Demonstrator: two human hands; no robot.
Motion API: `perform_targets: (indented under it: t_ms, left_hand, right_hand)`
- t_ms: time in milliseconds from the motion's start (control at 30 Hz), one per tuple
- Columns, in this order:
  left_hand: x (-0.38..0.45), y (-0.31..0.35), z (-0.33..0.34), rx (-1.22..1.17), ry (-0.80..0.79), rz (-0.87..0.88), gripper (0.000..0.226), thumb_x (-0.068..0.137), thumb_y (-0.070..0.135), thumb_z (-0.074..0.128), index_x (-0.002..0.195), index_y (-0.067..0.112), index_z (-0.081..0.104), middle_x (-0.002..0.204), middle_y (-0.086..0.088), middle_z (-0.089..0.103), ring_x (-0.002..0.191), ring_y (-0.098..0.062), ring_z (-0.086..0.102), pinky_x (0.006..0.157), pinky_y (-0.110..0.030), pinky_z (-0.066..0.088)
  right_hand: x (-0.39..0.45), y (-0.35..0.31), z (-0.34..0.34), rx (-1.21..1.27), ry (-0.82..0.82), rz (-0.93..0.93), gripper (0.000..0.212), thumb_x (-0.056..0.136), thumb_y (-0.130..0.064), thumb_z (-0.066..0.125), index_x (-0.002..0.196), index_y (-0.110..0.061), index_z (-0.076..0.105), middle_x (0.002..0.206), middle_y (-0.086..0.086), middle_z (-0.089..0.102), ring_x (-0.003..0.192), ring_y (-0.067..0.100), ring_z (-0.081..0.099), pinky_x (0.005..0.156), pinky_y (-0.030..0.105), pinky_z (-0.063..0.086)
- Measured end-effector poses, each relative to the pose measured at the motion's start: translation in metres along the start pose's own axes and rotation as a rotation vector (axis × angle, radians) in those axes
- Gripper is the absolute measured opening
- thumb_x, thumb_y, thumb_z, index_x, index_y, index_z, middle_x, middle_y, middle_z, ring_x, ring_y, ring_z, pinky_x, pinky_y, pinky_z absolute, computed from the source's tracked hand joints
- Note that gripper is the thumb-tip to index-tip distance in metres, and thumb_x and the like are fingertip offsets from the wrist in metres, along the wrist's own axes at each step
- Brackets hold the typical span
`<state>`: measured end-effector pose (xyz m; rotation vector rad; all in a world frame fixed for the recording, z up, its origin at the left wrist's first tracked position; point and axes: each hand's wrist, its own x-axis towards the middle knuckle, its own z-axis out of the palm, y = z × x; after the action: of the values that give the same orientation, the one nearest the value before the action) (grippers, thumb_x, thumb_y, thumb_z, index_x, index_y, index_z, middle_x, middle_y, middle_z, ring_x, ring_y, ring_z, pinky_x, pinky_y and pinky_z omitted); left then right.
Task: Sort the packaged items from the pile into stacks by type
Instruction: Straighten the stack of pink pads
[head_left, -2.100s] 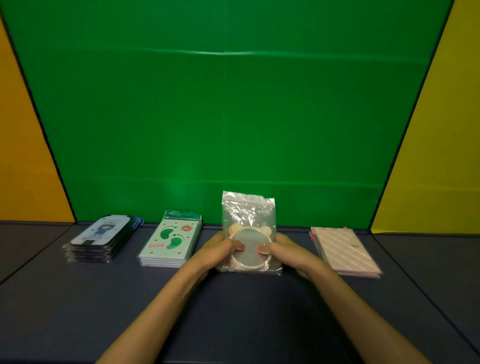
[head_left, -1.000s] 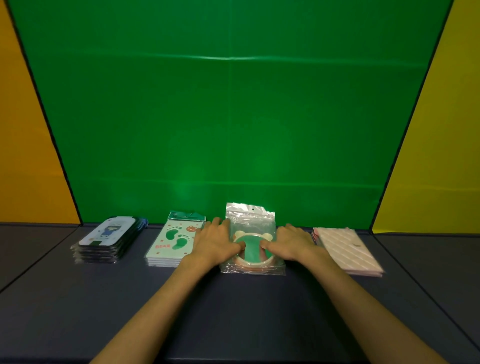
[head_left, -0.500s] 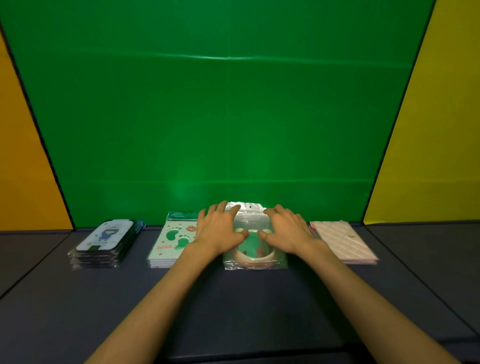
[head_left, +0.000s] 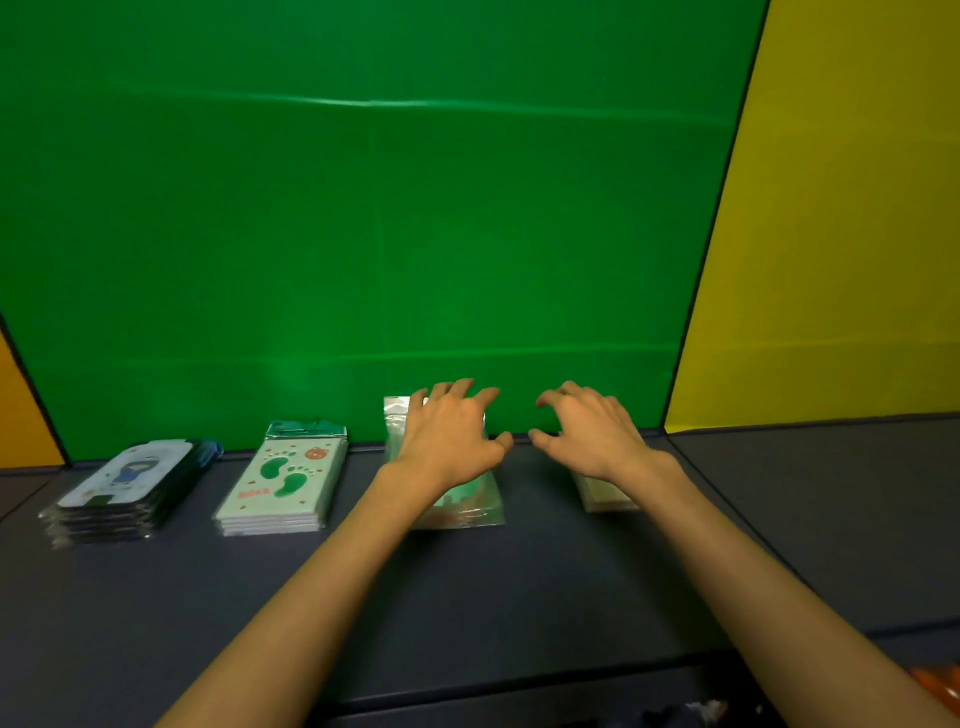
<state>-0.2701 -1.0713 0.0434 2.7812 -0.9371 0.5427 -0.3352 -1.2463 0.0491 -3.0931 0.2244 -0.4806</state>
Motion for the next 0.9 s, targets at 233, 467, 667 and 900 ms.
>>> perform_targets:
  t_ms: [233, 467, 667, 900]
  left_hand:
    - [0.021, 0.085, 0.025, 0.009, -0.101, -0.041, 0.069, 0.084, 0.061, 0.049, 0.146, 0.031, 0.044, 0.149, -0.007, 0.046, 0.134, -0.031, 0.043, 0.109, -0.047, 0.032]
    - [0.039, 0.135, 0.051, 0.0, -0.163, -0.123, 0.068, 0.083, 0.06, 0.05, 0.144, 0.03, 0.045, 0.141, -0.007, 0.052, 0.128, -0.031, 0.049, 0.106, -0.05, 0.035]
    - [0.042, 0.142, 0.069, 0.013, -0.198, -0.184, 0.064, 0.082, 0.059, 0.054, 0.137, 0.025, 0.051, 0.129, -0.008, 0.057, 0.122, -0.031, 0.052, 0.102, -0.049, 0.038]
    - [0.042, 0.132, 0.091, -0.221, -0.339, -0.366, 0.044, 0.081, 0.058, 0.053, 0.084, 0.015, 0.063, 0.111, -0.01, 0.064, 0.104, -0.031, 0.06, 0.08, -0.036, 0.045]
  right_hand:
    - [-0.014, 0.09, 0.011, -0.007, -0.072, 0.013, 0.052, 0.088, -0.051, 0.054, 0.131, -0.021, 0.057, 0.128, 0.007, 0.059, 0.116, 0.03, 0.057, 0.092, 0.043, 0.047]
    - [-0.015, 0.15, 0.03, 0.03, -0.116, -0.03, 0.05, 0.088, -0.05, 0.058, 0.131, -0.023, 0.057, 0.127, 0.005, 0.06, 0.115, 0.028, 0.058, 0.092, 0.041, 0.048]
    - [-0.013, 0.173, 0.044, 0.057, -0.164, -0.019, 0.045, 0.086, -0.053, 0.062, 0.116, -0.019, 0.062, 0.115, 0.007, 0.064, 0.106, 0.029, 0.059, 0.084, 0.041, 0.05]
    - [-0.011, 0.171, 0.056, 0.208, -0.299, 0.081, 0.046, 0.093, -0.051, 0.05, 0.067, -0.013, 0.045, 0.113, 0.016, 0.058, 0.108, 0.034, 0.054, 0.074, 0.034, 0.036]
